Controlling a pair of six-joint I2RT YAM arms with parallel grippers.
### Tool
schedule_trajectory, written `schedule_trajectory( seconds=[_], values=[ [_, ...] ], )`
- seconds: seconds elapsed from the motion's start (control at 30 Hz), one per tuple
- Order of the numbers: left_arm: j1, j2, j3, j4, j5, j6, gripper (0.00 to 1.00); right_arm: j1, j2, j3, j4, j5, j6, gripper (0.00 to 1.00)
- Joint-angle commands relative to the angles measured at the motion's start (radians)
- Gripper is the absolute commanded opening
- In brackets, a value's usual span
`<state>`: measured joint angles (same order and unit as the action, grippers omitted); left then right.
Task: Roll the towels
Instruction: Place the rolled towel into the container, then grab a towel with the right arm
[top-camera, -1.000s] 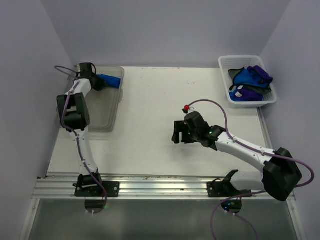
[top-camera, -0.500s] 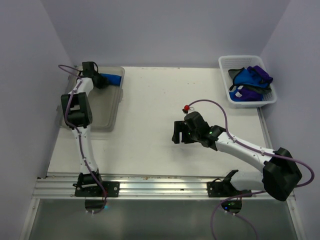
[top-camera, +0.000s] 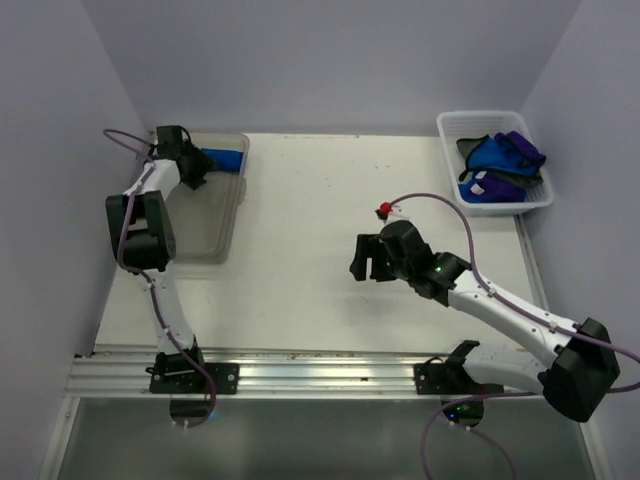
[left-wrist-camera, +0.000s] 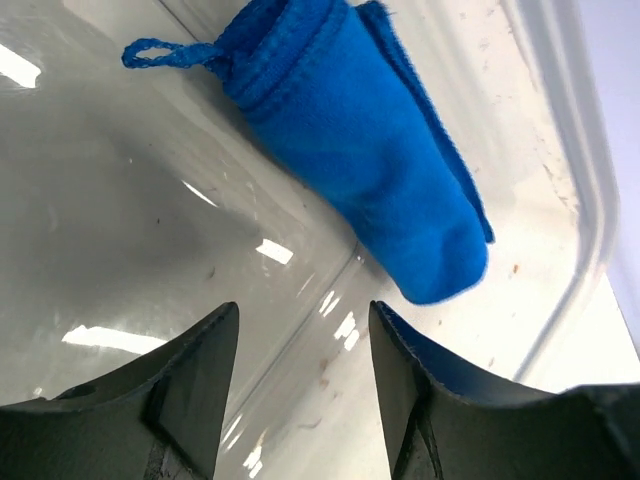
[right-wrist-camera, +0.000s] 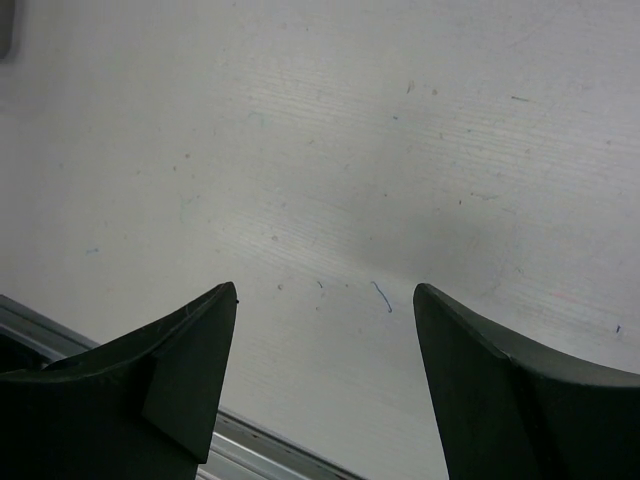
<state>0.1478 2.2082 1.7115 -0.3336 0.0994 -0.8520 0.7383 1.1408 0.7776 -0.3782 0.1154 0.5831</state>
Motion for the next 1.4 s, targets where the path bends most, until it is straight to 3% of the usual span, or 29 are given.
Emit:
schedule_trajectory(
  seconds=[0.0, 0.1, 0.23, 0.33, 0.43, 0.6, 0.7, 0.8, 1.1, 1.17, 1.3, 1.33, 1.37],
  values=[
    [-0.007, -0.135, -0.05, -0.012, -0.049, 0.047, 0.59, -0.002, -0.052, 0.066, -0.053, 0.079, -0.032, 0.76],
    [-0.005, -0.217, -0.099, -0.022, -0.063, 0.059, 0.59, -0.002, -0.072, 0.115, -0.128, 0.147, -0.057, 0.76],
    [-0.008, -0.361, -0.197, -0.042, -0.089, 0.103, 0.59, -0.022, -0.095, 0.224, -0.221, 0.346, -0.147, 0.82],
    [-0.033, -0.499, -0.245, -0.088, -0.164, 0.158, 0.59, -0.103, -0.093, 0.291, -0.263, 0.379, -0.212, 0.84],
    [-0.109, -0.625, -0.294, -0.133, -0.26, 0.203, 0.59, -0.238, -0.061, 0.342, -0.258, 0.342, -0.25, 0.84],
    [-0.333, -0.752, -0.348, -0.203, -0.373, 0.24, 0.59, -0.546, 0.078, 0.472, -0.257, 0.201, -0.21, 0.83],
    [-0.466, -0.772, -0.363, -0.242, -0.369, 0.235, 0.6, -0.697, 0.264, 0.65, -0.268, 0.158, -0.145, 0.82],
    [-0.542, -0.786, -0.392, -0.242, -0.339, 0.219, 0.62, -0.726, 0.405, 0.794, -0.304, 0.223, -0.149, 0.83],
    [-0.738, -0.785, -0.507, -0.196, -0.225, 0.174, 0.64, -0.798, 1.14, 1.712, -0.605, 0.441, -0.299, 0.85],
    [-0.769, -0.78, -0.529, -0.182, -0.207, 0.174, 0.64, -0.81, 1.256, 1.799, -0.626, 0.457, -0.324, 0.84],
    [-0.792, -0.772, -0.567, -0.179, -0.204, 0.174, 0.64, -0.823, 1.287, 1.702, -0.515, 0.425, -0.318, 0.8],
    [-0.794, -0.772, -0.57, -0.18, -0.207, 0.177, 0.64, -0.824, 1.297, 1.698, -0.502, 0.418, -0.315, 0.77],
    [-0.794, -0.768, -0.572, -0.18, -0.213, 0.177, 0.64, -0.826, 1.304, 1.704, -0.501, 0.417, -0.31, 0.65]
  ],
)
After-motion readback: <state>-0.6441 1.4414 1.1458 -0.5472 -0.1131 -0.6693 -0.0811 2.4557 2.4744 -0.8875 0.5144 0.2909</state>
